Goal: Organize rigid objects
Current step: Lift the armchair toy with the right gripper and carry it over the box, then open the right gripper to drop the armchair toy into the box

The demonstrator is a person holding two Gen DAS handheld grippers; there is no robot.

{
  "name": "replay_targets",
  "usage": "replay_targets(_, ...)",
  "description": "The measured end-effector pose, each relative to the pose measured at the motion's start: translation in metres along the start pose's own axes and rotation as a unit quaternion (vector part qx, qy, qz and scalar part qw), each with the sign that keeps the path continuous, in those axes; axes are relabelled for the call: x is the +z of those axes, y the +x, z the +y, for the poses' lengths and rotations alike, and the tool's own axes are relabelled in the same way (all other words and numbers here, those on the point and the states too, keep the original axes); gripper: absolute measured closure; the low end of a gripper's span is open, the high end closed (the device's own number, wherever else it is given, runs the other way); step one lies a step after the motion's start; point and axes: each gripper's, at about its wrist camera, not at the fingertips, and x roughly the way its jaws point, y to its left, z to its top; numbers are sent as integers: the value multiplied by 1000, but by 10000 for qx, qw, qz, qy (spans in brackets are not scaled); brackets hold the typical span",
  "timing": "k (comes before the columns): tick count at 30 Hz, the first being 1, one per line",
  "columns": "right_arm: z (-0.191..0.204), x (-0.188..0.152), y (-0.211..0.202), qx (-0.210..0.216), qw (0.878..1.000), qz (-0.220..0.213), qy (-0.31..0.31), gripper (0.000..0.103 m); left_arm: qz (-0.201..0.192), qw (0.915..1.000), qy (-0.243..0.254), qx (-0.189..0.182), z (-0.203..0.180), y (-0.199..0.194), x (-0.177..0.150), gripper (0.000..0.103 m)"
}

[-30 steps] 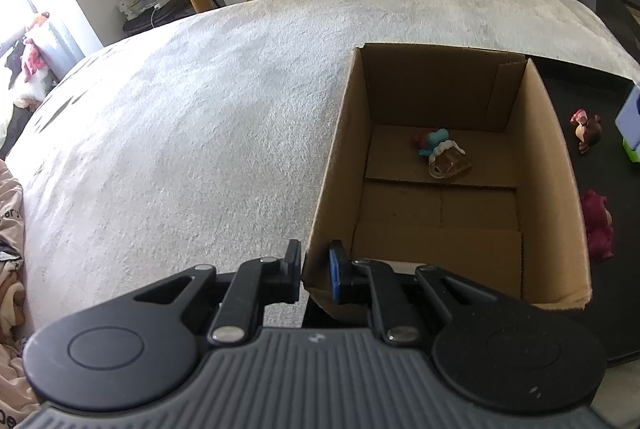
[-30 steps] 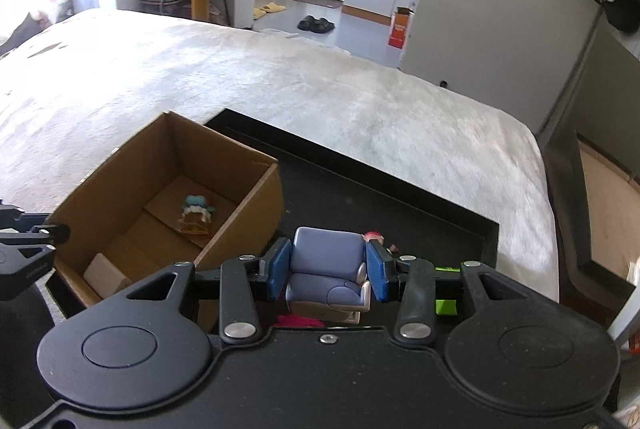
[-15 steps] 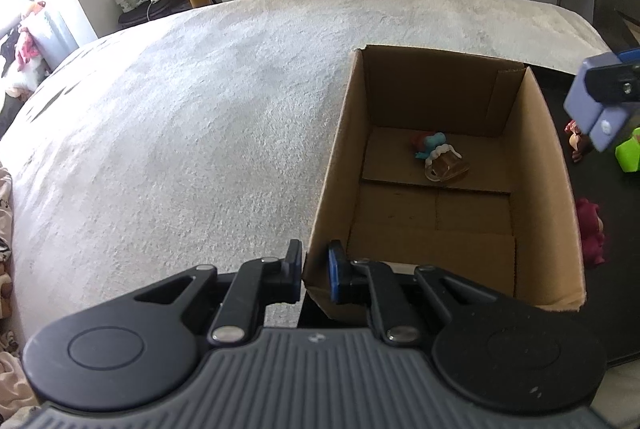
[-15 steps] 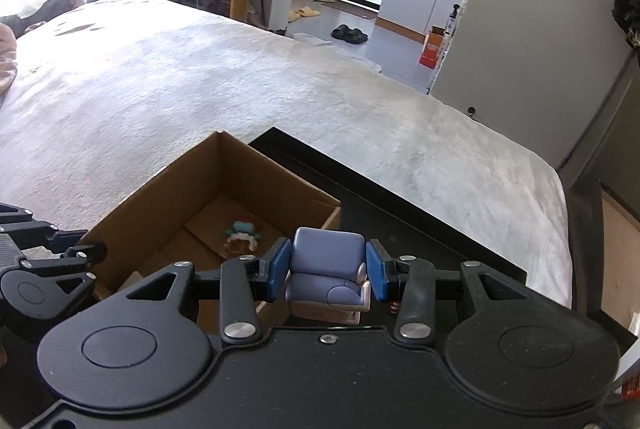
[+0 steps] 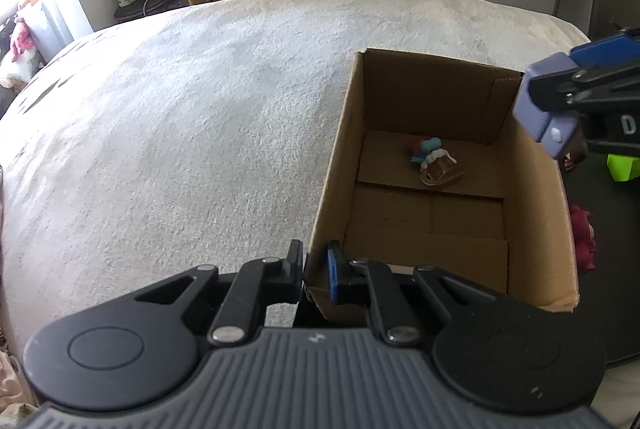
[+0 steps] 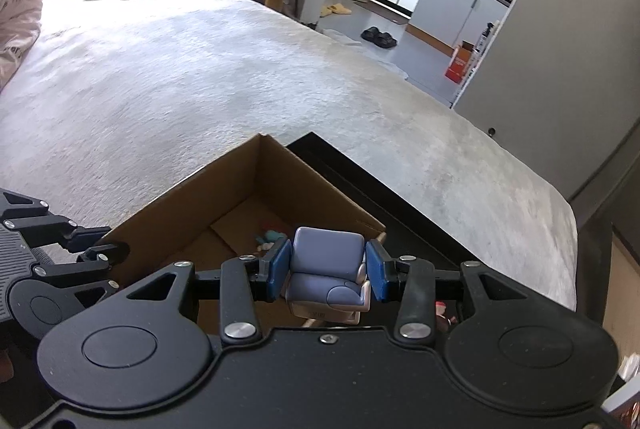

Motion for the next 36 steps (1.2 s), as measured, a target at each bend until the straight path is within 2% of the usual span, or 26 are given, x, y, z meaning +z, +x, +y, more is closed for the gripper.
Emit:
replay_targets(11, 19, 9, 6, 138, 9987, 64, -486, 62, -7, 9999, -70, -84, 3, -1, 0, 92)
replay_targets(19, 16, 19, 11, 14, 9972, -66, -746, 62, -4, 9999, -74, -97, 3, -1, -1, 92)
replay_targets(20, 17, 19, 11, -134, 9966, -161, -802, 58, -3, 9999, -76, -96, 2, -1, -1, 92)
replay_targets(22, 17, 20, 13, -503, 9944, -227, -903, 35, -11, 9999, -75, -127, 2, -1, -1, 92)
replay_targets(36, 0, -6, 2, -437, 9975, -91, -550, 34, 10, 10000, -32, -61, 0, 0, 1, 92)
